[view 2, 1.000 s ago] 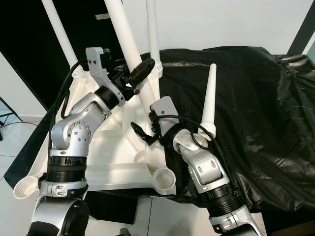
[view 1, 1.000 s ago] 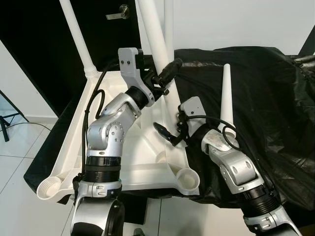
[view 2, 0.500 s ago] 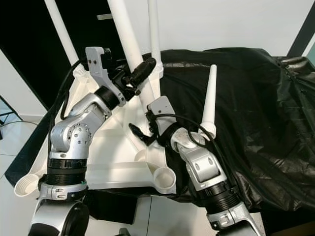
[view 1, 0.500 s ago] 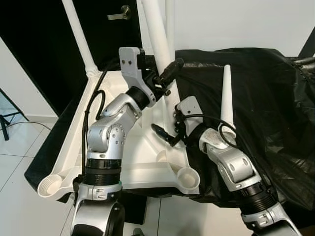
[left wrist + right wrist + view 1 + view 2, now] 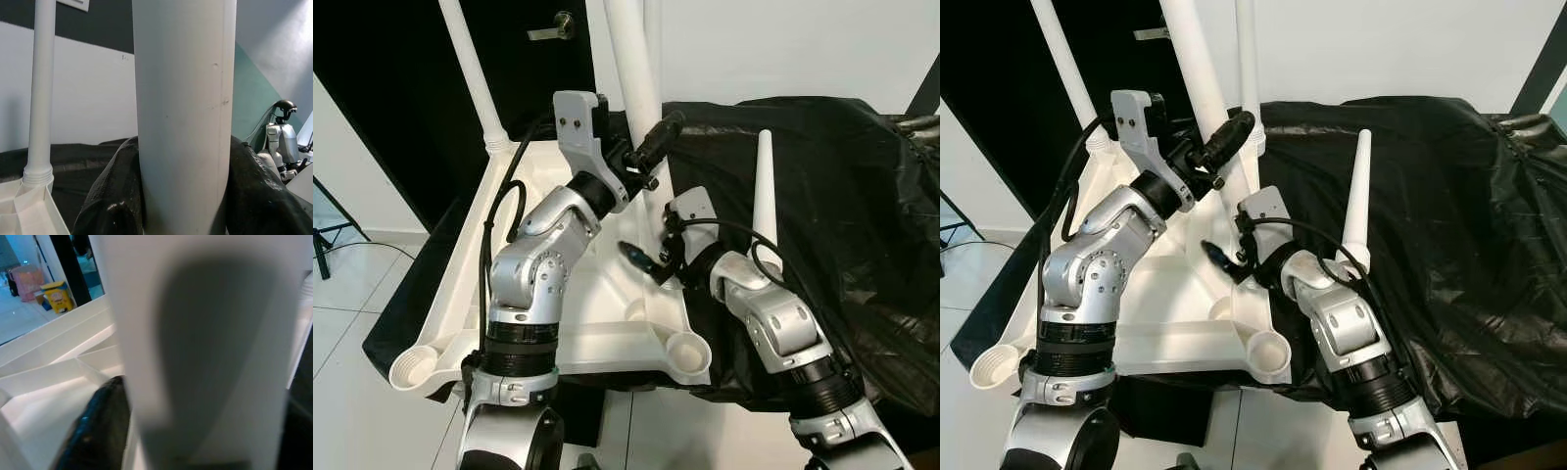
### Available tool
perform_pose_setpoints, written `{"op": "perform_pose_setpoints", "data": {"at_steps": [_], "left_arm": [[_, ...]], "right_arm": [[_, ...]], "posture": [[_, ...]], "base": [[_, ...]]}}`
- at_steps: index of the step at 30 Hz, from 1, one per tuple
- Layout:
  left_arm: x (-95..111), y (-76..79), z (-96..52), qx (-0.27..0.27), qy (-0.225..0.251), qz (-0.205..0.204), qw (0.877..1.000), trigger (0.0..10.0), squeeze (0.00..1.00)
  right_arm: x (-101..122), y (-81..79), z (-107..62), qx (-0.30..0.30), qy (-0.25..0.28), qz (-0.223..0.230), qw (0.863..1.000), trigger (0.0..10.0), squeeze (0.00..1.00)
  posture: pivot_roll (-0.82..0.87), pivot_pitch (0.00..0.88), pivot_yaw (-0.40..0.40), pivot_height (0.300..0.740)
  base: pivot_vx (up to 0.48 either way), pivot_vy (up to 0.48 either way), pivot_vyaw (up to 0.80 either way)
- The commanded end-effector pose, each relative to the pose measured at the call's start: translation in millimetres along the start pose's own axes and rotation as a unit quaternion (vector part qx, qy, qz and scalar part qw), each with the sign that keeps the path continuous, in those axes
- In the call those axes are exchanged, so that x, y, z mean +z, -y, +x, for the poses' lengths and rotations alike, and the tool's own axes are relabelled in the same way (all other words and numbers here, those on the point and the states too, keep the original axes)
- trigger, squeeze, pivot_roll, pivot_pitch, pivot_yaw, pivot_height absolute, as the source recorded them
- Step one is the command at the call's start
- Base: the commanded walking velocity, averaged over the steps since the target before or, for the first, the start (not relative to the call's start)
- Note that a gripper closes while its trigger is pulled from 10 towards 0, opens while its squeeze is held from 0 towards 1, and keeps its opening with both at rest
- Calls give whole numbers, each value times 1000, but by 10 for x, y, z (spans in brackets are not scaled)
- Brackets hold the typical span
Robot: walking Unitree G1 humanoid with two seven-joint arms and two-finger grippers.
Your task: Building children table
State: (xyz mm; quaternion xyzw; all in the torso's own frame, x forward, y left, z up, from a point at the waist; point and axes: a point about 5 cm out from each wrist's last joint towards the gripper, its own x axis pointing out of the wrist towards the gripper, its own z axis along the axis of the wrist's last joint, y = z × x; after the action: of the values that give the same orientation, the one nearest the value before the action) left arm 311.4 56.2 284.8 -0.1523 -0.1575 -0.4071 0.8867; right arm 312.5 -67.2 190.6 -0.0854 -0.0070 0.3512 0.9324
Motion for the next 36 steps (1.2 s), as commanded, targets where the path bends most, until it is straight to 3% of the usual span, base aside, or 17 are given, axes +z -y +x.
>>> {"op": "perform_pose_setpoints", "data": {"at_steps": [1, 2, 6, 9, 10, 11, 12, 14, 15, 17, 24, 36], "left_arm": [[79, 198, 79, -46, 29, -2, 998, 10000, 0], [76, 206, 79, -48, 30, 1, 998, 10000, 0], [63, 236, 71, -57, 30, 21, 998, 10000, 0], [50, 244, 68, -64, 27, 12, 998, 10000, 0], [34, 251, 67, -73, 23, -2, 997, 10000, 1000], [34, 251, 67, -73, 23, -2, 997, 10000, 1000], [37, 252, 68, -77, 23, -3, 997, 10000, 1000], [39, 233, 78, -69, 20, 9, 997, 10000, 1000], [47, 216, 84, -65, 18, 18, 998, 10000, 0], [47, 216, 84, -65, 18, 18, 998, 10000, 0], [133, 90, -38, -63, 13, 51, 997, 10000, 0], [101, -1, -215, -63, -2, 92, 994, 10000, 0]], "right_arm": [[-15, -119, 67, 27, -5, 11, 1000, 3137, 0], [-8, -117, 69, 27, -4, 13, 1000, 0, 0], [27, -94, 73, 22, -1, 23, 999, 0, 0], [39, -82, 74, 18, 1, 25, 1000, 0, 0], [46, -70, 74, 13, 1, 27, 1000, 3725, 0], [46, -70, 74, 13, 1, 27, 1000, 3725, 0], [55, -51, 77, 5, 3, 25, 1000, 10000, 0], [58, -25, 81, -7, 4, 26, 1000, 10000, 0], [60, 4, 84, -21, 5, 28, 999, 10000, 0], [60, 4, 84, -21, 5, 28, 999, 10000, 0], [19, 213, 50, -120, 9, 47, 992, 10000, 0], [32, 340, -4, -168, 13, 77, 983, 10000, 0]], "posture": [[-25, 0, 18, 740], [-25, 0, 18, 740], [-28, 0, 22, 740], [-30, 0, 23, 740], [-30, 0, 23, 740], [-30, 0, 23, 740], [-33, 0, 27, 740], [-34, 0, 30, 740], [-34, 0, 31, 740], [-34, 0, 31, 740], [-37, 0, 39, 740], [-42, 0, 39, 740]], "base": [[0, 0, 0], [0, 0, 0], [0, 0, 0], [0, 0, 0], [0, 0, 0], [0, 0, 0], [0, 0, 0], [0, 0, 0], [0, 0, 0], [0, 0, 0], [0, 0, 0], [0, 0, 0]]}}
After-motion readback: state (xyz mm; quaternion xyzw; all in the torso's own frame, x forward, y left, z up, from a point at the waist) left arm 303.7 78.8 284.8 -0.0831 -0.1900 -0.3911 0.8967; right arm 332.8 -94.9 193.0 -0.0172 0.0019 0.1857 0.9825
